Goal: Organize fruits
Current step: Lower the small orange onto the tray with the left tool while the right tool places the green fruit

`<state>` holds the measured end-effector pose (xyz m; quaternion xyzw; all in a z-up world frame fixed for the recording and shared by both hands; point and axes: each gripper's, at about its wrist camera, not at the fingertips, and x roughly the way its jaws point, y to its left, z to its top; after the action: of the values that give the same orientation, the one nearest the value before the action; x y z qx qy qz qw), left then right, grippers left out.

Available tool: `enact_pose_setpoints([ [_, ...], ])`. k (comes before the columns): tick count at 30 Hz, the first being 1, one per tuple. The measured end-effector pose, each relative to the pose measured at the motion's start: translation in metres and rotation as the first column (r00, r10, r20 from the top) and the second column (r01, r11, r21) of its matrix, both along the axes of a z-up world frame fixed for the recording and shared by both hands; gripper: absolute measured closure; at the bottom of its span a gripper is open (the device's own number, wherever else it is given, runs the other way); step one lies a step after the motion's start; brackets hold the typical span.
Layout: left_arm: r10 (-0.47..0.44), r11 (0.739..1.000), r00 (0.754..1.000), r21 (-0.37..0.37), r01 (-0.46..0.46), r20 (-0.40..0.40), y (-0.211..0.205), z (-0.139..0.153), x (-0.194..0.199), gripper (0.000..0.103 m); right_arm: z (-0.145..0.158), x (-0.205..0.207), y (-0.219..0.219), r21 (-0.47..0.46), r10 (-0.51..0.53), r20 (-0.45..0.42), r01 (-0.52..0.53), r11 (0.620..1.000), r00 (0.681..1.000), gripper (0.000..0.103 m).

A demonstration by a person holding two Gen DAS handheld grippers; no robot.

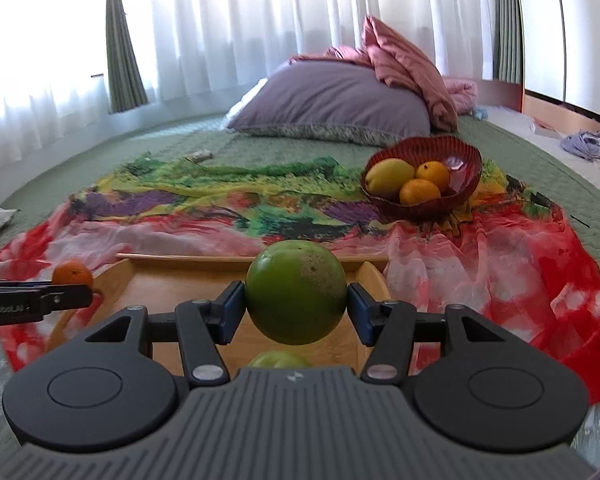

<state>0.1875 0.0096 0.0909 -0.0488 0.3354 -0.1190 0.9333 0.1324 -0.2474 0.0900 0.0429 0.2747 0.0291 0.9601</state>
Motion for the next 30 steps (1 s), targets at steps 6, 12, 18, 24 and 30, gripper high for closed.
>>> enact_pose_setpoints([
  [6,0.004,0.999,0.996,0.04,0.0,-0.085,-0.006,-0.02,0.041,0.069,-0.009,0.039,0.005,-0.012,-0.021,-0.088,0.02,1.0,0.996,0.045],
  [12,0.025,0.998,0.987,0.055,-0.016,-0.158,-0.008,-0.042,0.07,0.069,-0.025,0.069,0.011,-0.021,-0.038,-0.155,0.035,0.999,0.987,0.045],
  [18,0.043,0.997,0.983,0.067,-0.031,-0.179,-0.011,-0.053,0.088,0.069,-0.038,0.089,0.015,-0.034,-0.057,-0.204,0.051,0.998,0.977,0.045],
  [24,0.065,0.997,0.975,0.055,-0.054,-0.21,-0.012,-0.062,0.099,0.069,-0.049,0.099,0.017,-0.04,-0.068,-0.234,0.06,0.997,0.97,0.045],
  [30,0.065,0.997,0.977,0.06,-0.053,-0.205,-0.014,-0.063,0.102,0.069,-0.054,0.103,0.018,-0.051,-0.064,-0.243,0.053,0.997,0.968,0.045],
])
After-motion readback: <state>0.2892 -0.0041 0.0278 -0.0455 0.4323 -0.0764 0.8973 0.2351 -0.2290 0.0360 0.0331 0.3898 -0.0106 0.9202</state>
